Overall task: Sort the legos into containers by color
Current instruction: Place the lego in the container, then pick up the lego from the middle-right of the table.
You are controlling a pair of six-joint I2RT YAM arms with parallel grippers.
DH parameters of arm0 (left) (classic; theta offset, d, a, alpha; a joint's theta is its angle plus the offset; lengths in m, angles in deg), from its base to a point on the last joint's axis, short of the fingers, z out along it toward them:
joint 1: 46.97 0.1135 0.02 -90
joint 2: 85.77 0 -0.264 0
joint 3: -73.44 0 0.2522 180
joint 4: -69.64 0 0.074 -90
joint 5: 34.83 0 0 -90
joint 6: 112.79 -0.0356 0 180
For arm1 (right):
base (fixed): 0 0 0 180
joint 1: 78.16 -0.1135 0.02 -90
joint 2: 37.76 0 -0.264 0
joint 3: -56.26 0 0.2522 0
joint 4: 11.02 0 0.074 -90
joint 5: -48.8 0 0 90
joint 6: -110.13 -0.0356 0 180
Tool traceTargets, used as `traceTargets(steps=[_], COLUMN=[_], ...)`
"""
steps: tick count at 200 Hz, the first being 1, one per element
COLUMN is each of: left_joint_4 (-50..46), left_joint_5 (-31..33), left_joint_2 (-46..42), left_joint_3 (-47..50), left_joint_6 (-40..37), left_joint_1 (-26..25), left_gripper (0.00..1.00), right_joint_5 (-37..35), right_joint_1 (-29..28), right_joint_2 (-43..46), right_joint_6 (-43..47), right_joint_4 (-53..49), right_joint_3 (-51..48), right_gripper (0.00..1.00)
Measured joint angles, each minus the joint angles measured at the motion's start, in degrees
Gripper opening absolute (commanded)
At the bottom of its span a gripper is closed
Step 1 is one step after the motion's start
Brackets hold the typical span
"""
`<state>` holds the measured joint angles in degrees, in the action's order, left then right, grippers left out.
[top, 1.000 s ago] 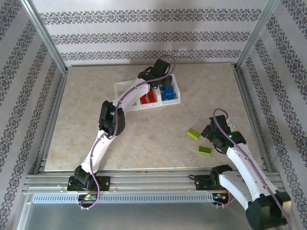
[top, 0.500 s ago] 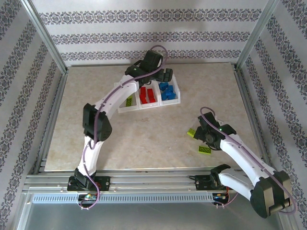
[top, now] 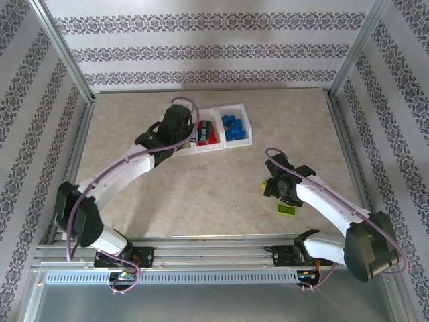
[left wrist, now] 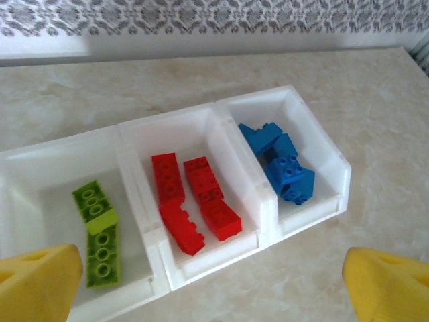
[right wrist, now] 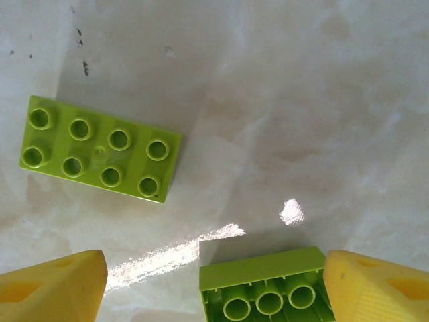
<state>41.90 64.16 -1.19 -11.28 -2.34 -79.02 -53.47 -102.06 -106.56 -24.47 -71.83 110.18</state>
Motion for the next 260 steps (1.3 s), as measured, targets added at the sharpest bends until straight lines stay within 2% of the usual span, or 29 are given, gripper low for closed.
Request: traceTargets(steps=[61, 138, 194, 260], left_joint_4=[5.2, 3.5, 1.5, 1.1], left_joint_5=[4.7, 6.6, 7.0, 7.2], left_joint_2=[-15.0, -24.8, -27.2, -27.0], left_joint_3=[16.1, 25.8, 27.6, 27.7], left_joint_6=[2.5, 4.5, 6.2, 6.7], left_joint_1=[0.3, 0.3, 0.3, 0.3], left_gripper=[1.0, 1.0, 1.0, 1.0], right_joint_5=[0.8, 1.2, 1.3, 3.2], right_joint_1=[-0.2, -0.6, 2.9, 4.8], right_joint_2=[-7.5, -14.7, -21.1, -25.4], right_joint_6=[1.5, 3.5, 6.3, 8.0], right_joint_4=[1.0, 3.3, 5.4, 7.2], right_joint_3=[1.9, 4.8, 9.7, 12.5], right_gripper=[0.82, 0.81, 0.75, 0.61])
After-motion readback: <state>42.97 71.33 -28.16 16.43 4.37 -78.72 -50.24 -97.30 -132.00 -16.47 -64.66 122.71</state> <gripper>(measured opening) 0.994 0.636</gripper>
